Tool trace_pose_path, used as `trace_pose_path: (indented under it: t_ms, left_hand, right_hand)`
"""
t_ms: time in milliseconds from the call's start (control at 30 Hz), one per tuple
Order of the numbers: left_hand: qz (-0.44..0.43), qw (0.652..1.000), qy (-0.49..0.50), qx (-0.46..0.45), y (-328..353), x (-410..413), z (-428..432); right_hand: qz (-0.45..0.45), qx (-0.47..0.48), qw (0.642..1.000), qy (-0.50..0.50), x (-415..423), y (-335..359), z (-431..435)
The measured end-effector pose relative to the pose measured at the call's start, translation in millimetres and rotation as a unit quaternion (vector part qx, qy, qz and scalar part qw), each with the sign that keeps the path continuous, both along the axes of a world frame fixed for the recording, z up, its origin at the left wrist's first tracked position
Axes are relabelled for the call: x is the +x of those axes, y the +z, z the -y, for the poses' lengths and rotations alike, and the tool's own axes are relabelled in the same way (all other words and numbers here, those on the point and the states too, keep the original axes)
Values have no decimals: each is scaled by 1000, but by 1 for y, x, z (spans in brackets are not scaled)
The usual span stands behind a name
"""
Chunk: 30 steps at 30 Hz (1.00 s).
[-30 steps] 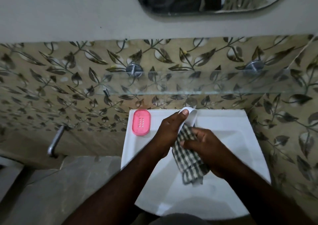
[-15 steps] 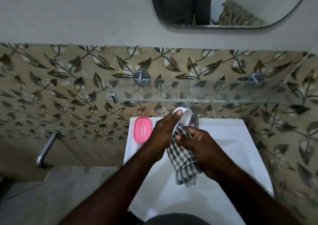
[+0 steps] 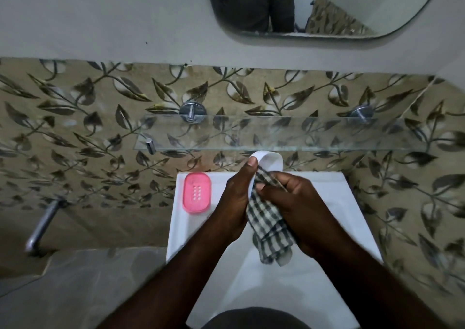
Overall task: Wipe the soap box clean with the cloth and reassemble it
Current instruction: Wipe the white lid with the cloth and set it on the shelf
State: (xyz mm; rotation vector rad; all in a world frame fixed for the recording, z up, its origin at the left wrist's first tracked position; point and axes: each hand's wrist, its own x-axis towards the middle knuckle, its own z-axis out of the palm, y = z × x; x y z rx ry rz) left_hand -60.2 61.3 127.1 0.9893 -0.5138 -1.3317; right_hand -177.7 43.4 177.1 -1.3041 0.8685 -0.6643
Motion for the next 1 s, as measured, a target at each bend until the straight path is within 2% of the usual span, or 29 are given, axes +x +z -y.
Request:
trace_pose_path:
  t_ms: [67, 133, 200, 300, 467, 533, 633, 700, 867, 933, 1000]
  left_hand:
    - [-6, 1000, -4, -27, 4, -1, 0]
    - [-16, 999, 1, -37, 9, 3, 2]
    - [-3, 999, 35, -28, 12, 9, 2]
    - [-2, 998, 63, -22, 12, 12, 0]
    - [-20, 998, 34, -47, 15, 14, 4]
    - [-61, 997, 24, -35, 22, 15, 5]
    - [-102, 994, 23, -12, 31, 16, 6]
    - [-89, 996, 22, -13, 31, 16, 6]
    - [12, 997, 10, -77, 33, 8, 8]
    - [34, 995, 17, -92, 39, 11, 9]
    - [43, 994, 41, -94, 42, 17, 10]
  right_hand:
    - [29, -20, 999, -37, 3, 6, 0]
    - [-12, -94, 995, -27, 4, 7, -3]
    - [-67, -132, 989, 29, 4, 6, -6]
    - [-70, -105, 988, 92, 6, 14, 3]
    - [24, -39, 999, 23, 14, 28, 17]
    - [5, -35, 999, 32, 12, 27, 14]
    - [-60, -94, 990, 85, 5, 21, 8]
    - [-62, -123, 987, 85, 5, 25, 9]
    - [59, -65, 996, -17, 6, 40, 20]
    - [44, -98, 994, -15, 7, 38, 16]
    - [-9, -132, 991, 36, 7, 32, 11]
